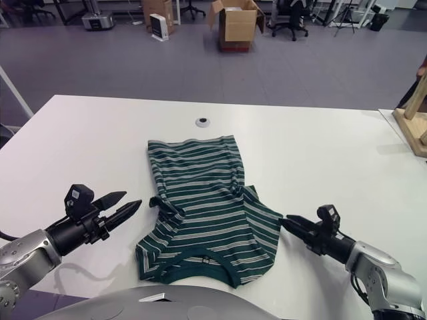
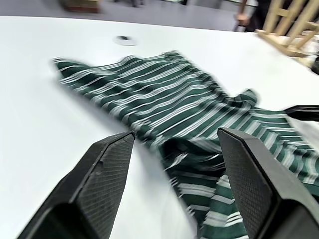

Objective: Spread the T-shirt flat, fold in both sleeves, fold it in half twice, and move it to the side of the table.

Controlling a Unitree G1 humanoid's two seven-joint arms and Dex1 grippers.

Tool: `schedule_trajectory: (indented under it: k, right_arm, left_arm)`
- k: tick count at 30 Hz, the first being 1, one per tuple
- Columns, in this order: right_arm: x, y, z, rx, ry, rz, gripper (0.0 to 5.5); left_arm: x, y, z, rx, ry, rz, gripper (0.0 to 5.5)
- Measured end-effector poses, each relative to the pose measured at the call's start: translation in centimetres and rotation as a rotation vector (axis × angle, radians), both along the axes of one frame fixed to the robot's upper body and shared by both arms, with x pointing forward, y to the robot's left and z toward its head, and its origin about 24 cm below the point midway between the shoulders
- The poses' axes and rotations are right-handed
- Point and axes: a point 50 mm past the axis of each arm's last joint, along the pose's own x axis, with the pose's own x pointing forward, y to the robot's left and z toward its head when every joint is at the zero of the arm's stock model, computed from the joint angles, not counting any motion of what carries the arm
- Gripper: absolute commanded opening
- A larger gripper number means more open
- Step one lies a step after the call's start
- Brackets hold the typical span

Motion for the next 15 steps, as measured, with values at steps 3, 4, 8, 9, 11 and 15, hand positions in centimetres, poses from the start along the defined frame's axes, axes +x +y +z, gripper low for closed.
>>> schedule_trajectory:
  k: [3, 4, 8, 9, 11, 15]
  right_arm:
    - [-0.6, 0.8, -0.6, 0.061, 0.015, -0.034, 1.29]
    - [-0.5, 1.1, -0.7, 0.080, 0.016, -0.055, 1.05]
    - [0.0, 2.2, -0.6, 0.116, 0.004, -0.080, 0.31]
    - [0.0, 2.4, -0.5, 0.132, -0.001, -0.074, 0.14]
    - [0.0, 2.8, -0.2, 0.156, -0.006, -0.052, 0.02]
    - [0.0, 3.6, 0.7, 0.188, -0.025, 0.062, 0.02]
  left_arm:
    - [-1.2, 1.2, -1.5, 0.052, 0.076, 0.054, 3.11]
    - [-1.4, 1.5, -1.7, 0.070, 0.087, 0.058, 3.11]
    - [-2.4, 1.1, -2.5, 0.067, 0.122, -0.025, 3.11]
    - [-2.7, 0.9, -2.7, 0.073, 0.136, -0.056, 3.11]
    - [-3.2, 0.3, -3.2, 0.076, 0.162, -0.115, 3.11]
    - [-3.7, 0.0, -4.2, 0.073, 0.200, -0.151, 3.11]
